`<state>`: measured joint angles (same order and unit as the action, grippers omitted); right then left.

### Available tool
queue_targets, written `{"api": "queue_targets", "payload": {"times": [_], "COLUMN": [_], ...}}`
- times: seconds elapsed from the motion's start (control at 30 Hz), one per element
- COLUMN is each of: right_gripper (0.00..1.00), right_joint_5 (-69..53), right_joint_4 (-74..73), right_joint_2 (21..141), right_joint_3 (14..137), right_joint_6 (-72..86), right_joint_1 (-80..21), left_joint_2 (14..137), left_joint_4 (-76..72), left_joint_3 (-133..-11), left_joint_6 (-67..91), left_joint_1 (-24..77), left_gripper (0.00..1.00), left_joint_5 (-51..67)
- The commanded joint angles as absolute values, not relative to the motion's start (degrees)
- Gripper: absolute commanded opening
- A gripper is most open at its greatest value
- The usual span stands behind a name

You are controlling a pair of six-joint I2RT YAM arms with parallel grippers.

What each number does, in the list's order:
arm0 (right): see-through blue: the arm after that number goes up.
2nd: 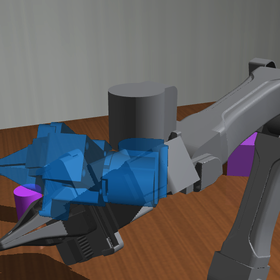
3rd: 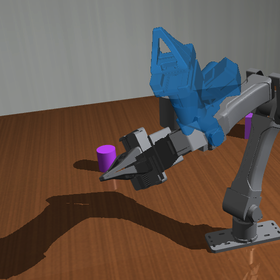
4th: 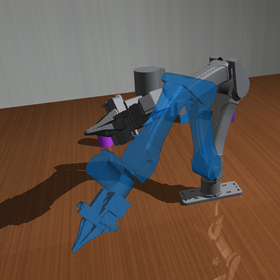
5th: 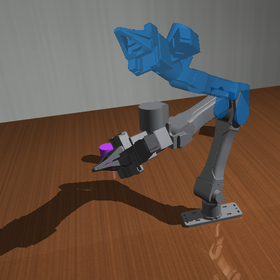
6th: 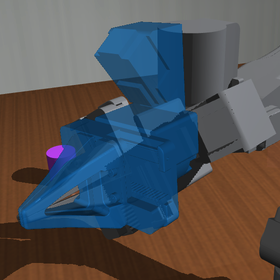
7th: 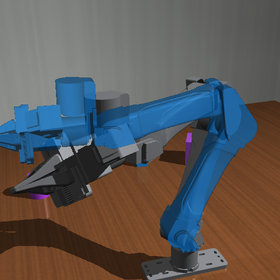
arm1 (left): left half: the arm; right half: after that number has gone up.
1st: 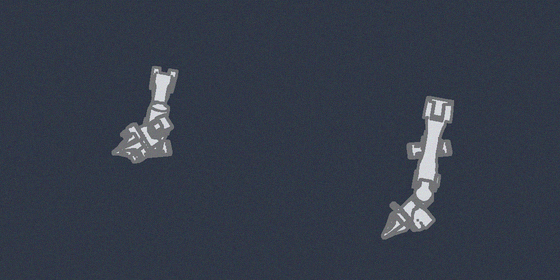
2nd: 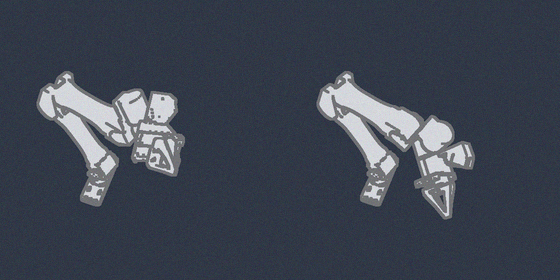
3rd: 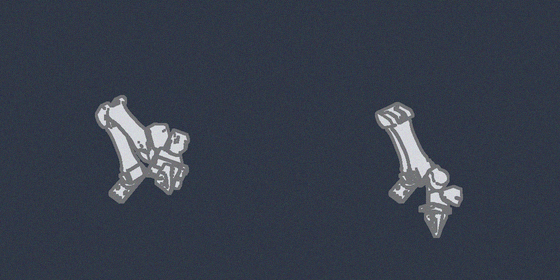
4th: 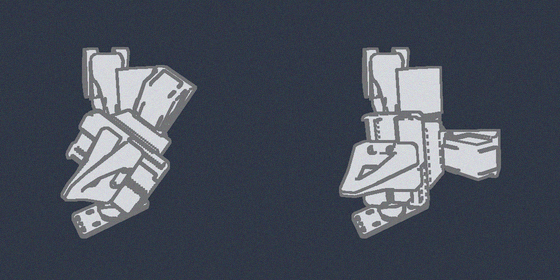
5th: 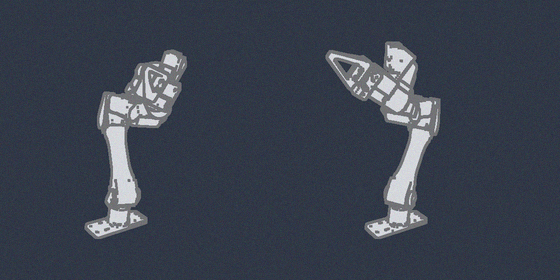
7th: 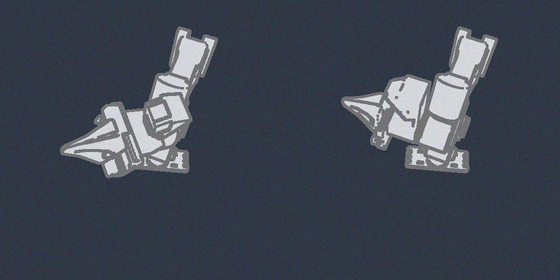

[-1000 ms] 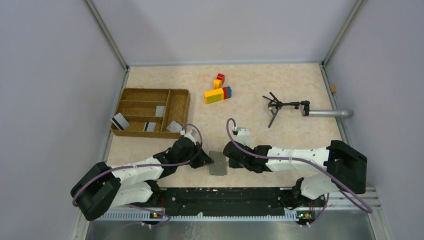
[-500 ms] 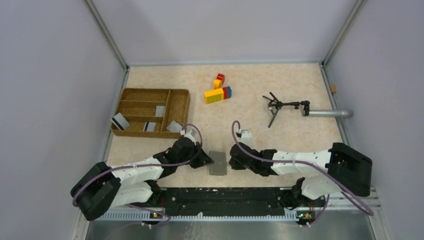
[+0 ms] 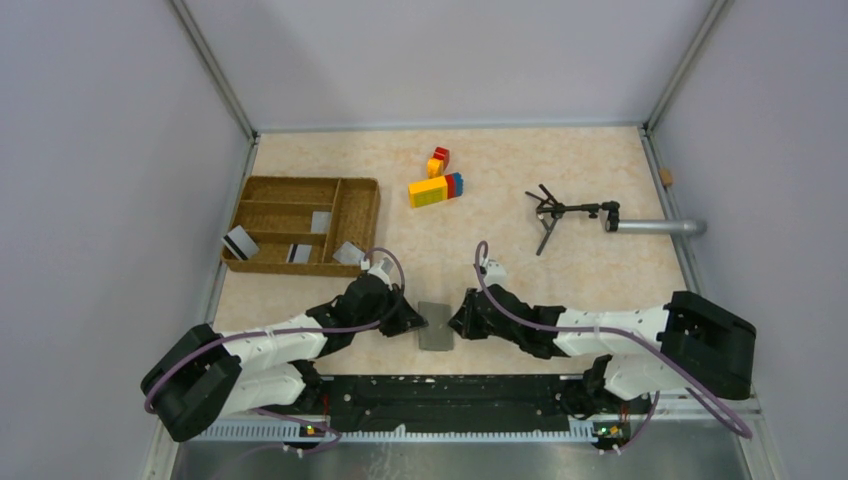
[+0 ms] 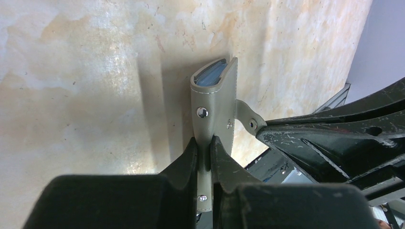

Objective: Put the credit cards into the card holder
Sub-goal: Close the card holder at the center of the board.

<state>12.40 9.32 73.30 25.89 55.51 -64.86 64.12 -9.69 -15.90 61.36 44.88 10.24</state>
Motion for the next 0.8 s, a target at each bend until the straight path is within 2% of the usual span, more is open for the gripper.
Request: {"api": "queue_targets", "payload": {"times": [0.0,0.4,0.77], "right_gripper": [0.00,0.00,0.00], "right_joint_5": [9.4,6.1,7.2], "right_joint_4": [17.6,20.6,17.0], "right_joint_2": [74.5,78.1,79.3], "right_joint_3": [25.4,26.0,27.4], "right_joint_6": [54.0,53.8,53.9], "right_joint_1": [-63.9,-63.0,-62.9], "left_joint_2": [64.1,64.3,64.1], "left_joint_4": [-8.0,-7.6,-7.4], "left_joint_3": [-16.1,-16.5,-16.5], "left_joint_6": [59.8,59.4,59.3], "left_joint_1": [44.8,44.7,44.7], "left_gripper": [0.00,0.00,0.00], "left_joint_5": [9.3,9.3,9.1]}}
